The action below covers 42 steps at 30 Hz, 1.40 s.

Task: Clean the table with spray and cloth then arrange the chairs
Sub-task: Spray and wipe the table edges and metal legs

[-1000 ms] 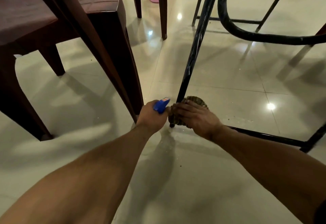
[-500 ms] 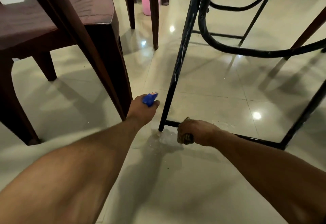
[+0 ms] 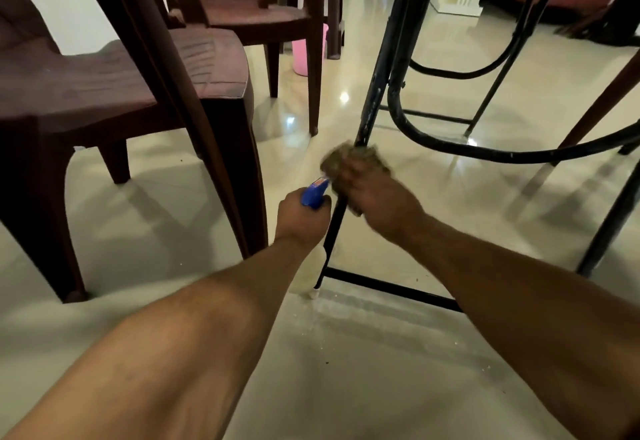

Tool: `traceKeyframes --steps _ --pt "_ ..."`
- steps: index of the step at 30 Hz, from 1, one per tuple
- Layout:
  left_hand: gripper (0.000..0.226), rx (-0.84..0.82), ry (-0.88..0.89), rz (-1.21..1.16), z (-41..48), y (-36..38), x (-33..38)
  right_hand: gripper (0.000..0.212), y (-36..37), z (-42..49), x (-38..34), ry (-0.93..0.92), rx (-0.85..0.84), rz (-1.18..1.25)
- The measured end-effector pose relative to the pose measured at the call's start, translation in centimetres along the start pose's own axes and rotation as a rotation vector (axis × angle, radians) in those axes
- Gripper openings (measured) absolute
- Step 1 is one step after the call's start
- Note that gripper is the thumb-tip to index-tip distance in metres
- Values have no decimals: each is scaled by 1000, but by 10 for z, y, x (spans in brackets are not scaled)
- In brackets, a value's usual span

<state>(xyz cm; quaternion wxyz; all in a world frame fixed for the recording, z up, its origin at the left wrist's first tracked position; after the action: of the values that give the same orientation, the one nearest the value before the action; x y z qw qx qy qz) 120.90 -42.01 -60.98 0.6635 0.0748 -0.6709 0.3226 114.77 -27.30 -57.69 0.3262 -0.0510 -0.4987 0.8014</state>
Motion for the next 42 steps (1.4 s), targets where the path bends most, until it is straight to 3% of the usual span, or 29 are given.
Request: traceKeyframes --steps 3,4,5,8,10,13,14,17,18,22,25,29,32,34,38,42 --pt "21 11 -13 -38 2 -9 -3 32 23 -3 -27 -331 -232 65" --pt "17 10 -11 -57 3 -12 -3 26 20 0 -24 -354 -233 58" --pt "15 11 -6 -71 5 -15 -2 28 13 6 -18 -288 -172 26" --pt "9 -5 34 -82 10 -17 5 61 -7 13 8 143 110 -104" --pt "14 -5 66 -85 12 -16 11 60 -2 4 3 74 97 -77" --pt "15 -50 112 -131 14 -9 27 39 2 -6 -10 -262 -175 -32" --pt "14 -56 123 -154 15 -8 32 38 -4 -1 -7 -189 -202 -47" --pt "25 -49 187 -195 21 -1 47 57 -22 22 22 158 139 -163" --pt "24 -46 204 -212 22 1 52 61 -25 28 27 198 168 -171" --pt "10 -39 248 -295 20 7 70 47 -24 24 29 22 39 47" --pt "15 -8 256 -306 21 5 81 38 -46 26 33 -61 94 -24" --pt "21 96 228 -286 29 0 80 54 -81 62 60 70 312 -361" --pt "19 108 212 -275 27 -3 75 63 -68 66 57 134 172 -591" --pt "18 95 216 -263 26 -8 74 61 -50 65 46 153 101 -551" --pt "15 94 222 -271 24 -18 77 59 -59 82 45 -5 -48 -374" --pt "14 85 224 -296 23 -21 84 66 -61 73 58 151 105 -470"
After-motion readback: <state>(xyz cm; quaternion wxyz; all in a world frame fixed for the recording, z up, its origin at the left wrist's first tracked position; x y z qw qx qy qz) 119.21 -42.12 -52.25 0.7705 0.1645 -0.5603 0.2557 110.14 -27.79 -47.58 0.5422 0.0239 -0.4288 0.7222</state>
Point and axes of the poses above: each hand's wrist, its own z-axis towards the middle knuckle, its own y-axis out of the palm, x = y × z, the point moved 2 cm from there along z, towards the middle knuckle, and after that the axes turned 6 degrees about x, right-handed, at the moved point
